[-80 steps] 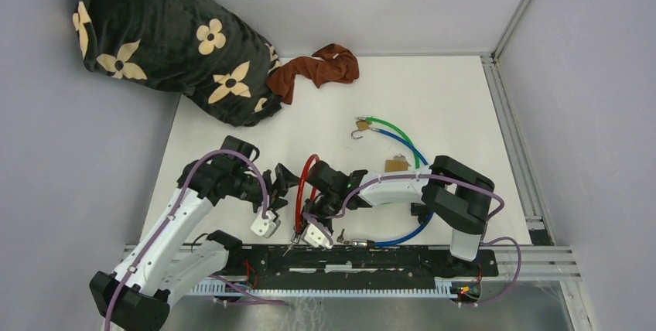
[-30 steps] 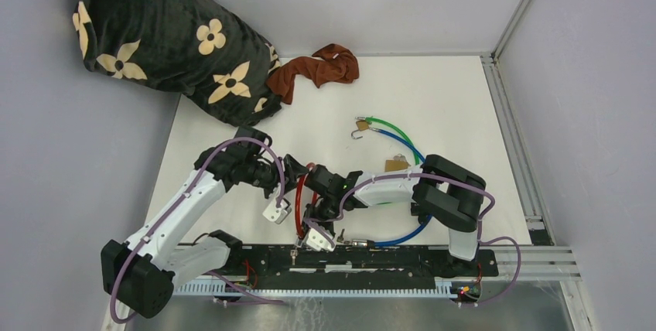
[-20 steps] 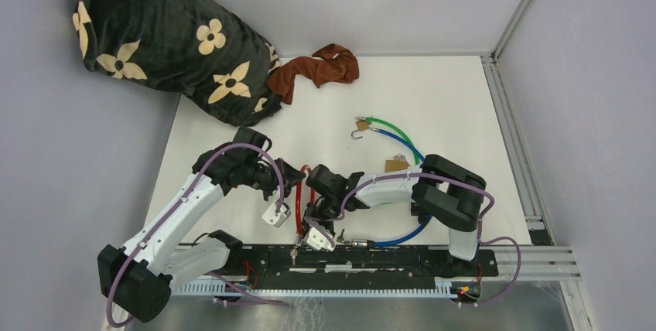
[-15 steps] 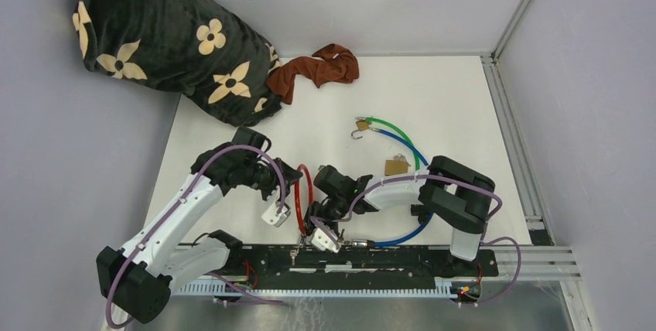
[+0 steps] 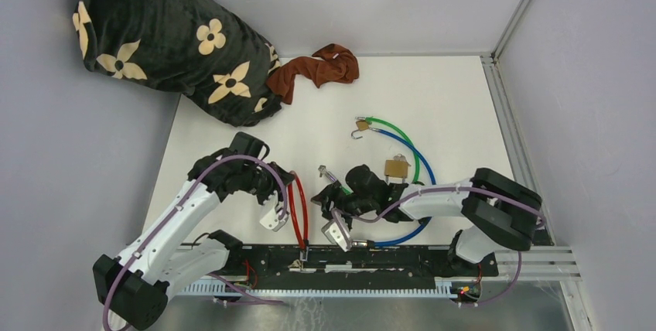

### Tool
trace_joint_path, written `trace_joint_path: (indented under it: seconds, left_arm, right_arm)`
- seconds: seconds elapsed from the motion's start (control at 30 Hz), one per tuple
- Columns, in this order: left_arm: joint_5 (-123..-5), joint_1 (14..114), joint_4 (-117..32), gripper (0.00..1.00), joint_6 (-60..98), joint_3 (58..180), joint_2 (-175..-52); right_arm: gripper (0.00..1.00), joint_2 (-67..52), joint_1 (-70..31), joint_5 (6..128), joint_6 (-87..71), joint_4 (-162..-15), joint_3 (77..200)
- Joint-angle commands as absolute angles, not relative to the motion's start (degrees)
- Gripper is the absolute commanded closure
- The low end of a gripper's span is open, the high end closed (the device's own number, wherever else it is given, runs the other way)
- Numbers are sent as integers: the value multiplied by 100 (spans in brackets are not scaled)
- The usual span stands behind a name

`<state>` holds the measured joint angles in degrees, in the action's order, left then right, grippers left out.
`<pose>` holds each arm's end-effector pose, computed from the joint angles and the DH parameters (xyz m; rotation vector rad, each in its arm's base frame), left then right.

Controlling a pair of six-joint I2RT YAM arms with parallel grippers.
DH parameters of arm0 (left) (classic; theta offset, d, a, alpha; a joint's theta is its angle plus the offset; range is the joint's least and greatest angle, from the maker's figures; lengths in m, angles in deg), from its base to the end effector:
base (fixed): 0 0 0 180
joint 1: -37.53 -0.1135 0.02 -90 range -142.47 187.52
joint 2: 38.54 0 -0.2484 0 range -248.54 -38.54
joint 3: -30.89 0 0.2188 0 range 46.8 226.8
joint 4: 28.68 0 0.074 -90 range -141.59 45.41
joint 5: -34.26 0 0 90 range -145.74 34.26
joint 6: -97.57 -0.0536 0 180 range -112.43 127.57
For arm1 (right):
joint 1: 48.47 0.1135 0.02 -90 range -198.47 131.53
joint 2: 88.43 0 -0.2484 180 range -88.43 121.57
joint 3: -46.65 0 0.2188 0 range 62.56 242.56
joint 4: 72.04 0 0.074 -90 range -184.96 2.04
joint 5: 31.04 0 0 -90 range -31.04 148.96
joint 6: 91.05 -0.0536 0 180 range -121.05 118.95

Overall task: Lock with the key
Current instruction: Adjust the lock.

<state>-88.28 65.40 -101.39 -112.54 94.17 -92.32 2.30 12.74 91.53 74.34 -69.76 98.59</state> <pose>0.1127 -0.0922 0.2436 2.3708 0.5054 -0.0741 0.1141 0.2676 0.1539 -2.0757 0.4916 0.4805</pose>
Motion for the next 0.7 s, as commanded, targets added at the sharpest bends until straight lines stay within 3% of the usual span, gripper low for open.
trace_joint_path:
  seconds: [0.0,0.13,0.33,0.47,0.67]
  left_arm:
    - [-8494,6574,-10059,98,-13200,9247,-9162]
    - [-8440,6576,-9965,98,-13189,9175,-9086]
    - [-8357,6574,-9908,98,-12992,9158,-9058]
    - [-8392,6574,-9879,98,-12972,9084,-8970]
    - [-8352,6574,-9781,98,-12905,9017,-9003]
  right_arm:
    - [35,-615,1242,8406,6359,-6068,9337]
    - [25,-1561,1392,7558,4495,-5488,8694]
    - [36,-1909,2806,4526,945,-5741,9068]
    - [34,-1403,3865,3373,120,-5154,9323]
    - [33,-951,4131,2952,-458,-4911,9618]
